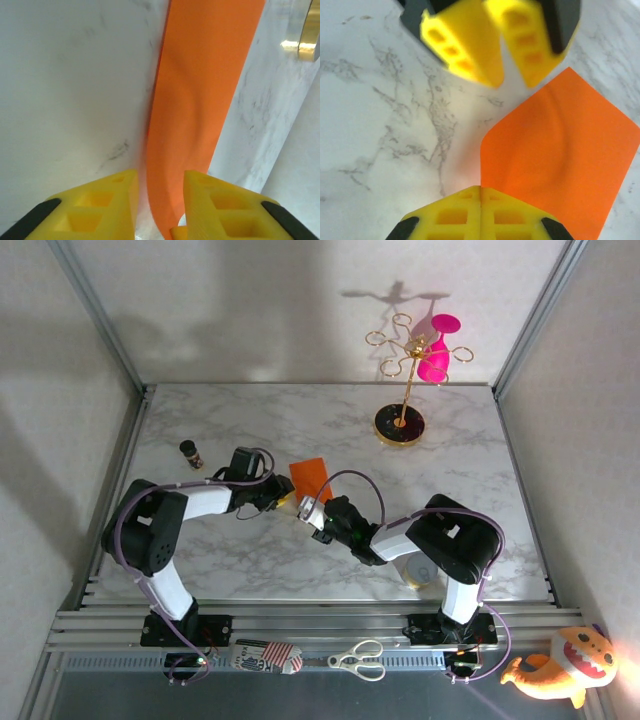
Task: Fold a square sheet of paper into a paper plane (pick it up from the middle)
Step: Third fold the triangle at the center of the table.
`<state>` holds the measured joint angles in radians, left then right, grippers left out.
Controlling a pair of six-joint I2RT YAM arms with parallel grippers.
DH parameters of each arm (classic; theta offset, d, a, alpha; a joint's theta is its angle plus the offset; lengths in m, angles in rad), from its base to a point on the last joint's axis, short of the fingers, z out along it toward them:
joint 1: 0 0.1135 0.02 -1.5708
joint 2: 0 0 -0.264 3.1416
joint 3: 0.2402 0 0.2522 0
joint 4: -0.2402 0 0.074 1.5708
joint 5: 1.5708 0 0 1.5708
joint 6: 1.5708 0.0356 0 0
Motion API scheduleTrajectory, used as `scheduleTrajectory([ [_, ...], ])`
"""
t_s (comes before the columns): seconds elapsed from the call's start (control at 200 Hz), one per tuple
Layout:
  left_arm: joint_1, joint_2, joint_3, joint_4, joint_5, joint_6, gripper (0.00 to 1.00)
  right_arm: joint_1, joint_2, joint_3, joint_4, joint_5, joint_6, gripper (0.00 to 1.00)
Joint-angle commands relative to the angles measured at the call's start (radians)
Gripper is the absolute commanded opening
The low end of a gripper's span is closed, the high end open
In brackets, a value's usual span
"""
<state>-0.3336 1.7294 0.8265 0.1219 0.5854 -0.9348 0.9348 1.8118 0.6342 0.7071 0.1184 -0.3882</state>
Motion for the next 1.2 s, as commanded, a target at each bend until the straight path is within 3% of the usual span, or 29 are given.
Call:
scheduleTrajectory([
  [0.0, 0.007, -0.057, 0.046, -0.043, -0.047, 0.072, 0.32, 0.011, -0.022, 0.023, -0.060, -0.069, 0.059, 0.02],
  [0.28, -0.046, 0.047, 0.152, -0.045, -0.031, 0.117, 0.32, -0.001, -0.048, 0.030, -0.121, -0.167, 0.190, 0.00],
  [0.756, -0.105, 0.253, 0.347, -0.229, -0.116, 0.238, 0.21, -0.079, -0.113, -0.026, -0.062, -0.338, 0.428, 0.01],
  [1.052, -0.116, 0.299, 0.378, -0.287, -0.145, 0.276, 0.18, -0.107, -0.091, -0.009, -0.072, -0.350, 0.516, 0.00],
  [1.192, -0.121, 0.317, 0.388, -0.313, -0.162, 0.295, 0.16, -0.115, -0.067, 0.028, -0.127, -0.291, 0.558, 0.00],
])
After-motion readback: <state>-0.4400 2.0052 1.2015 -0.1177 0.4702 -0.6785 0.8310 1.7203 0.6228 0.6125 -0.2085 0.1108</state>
